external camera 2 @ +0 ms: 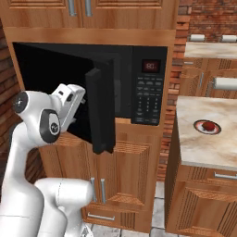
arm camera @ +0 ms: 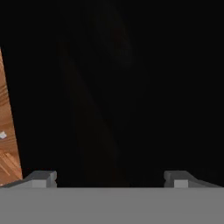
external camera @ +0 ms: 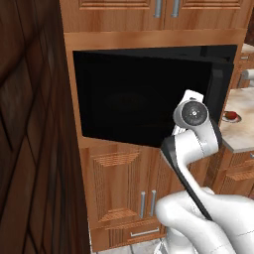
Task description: Remove the mango from the bowl and place it on the small plate. Then place the bowl with only the shrimp in the microwave, close the door, and press the start button to microwave the shrimp.
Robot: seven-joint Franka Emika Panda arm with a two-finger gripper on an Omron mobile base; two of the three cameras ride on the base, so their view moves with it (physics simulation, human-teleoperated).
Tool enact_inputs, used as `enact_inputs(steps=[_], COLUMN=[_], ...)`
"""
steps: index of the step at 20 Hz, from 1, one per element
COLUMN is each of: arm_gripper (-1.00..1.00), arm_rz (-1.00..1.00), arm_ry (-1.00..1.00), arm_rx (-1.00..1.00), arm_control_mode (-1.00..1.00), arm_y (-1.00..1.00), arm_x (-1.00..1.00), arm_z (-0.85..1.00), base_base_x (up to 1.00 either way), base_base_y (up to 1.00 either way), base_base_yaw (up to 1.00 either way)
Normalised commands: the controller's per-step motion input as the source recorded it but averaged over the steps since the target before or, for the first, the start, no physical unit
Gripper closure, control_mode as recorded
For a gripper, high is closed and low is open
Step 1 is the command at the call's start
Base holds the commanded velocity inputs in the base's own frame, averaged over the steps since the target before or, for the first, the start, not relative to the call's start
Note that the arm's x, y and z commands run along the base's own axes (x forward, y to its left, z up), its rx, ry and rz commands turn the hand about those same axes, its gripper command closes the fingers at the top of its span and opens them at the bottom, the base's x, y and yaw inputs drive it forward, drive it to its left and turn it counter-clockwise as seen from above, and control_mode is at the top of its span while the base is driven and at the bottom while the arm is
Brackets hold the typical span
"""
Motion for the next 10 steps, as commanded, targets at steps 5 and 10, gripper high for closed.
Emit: enact_inputs(steps=[5, 10], arm_gripper=[-1.00, -1.00], arm_rz=[0.00, 0.00], arm_ry=[-0.01, 0.00], arm_rx=[0.01, 0.01], arm_control_mode=[-1.00, -1.00], arm_y=[-0.11, -0.01], arm_x=[0.51, 0.52], arm_z=[0.03, 0.04], base_base_x=[0.00, 0.00], base_base_y=[0.00, 0.00], base_base_yaw=[0.00, 0.00])
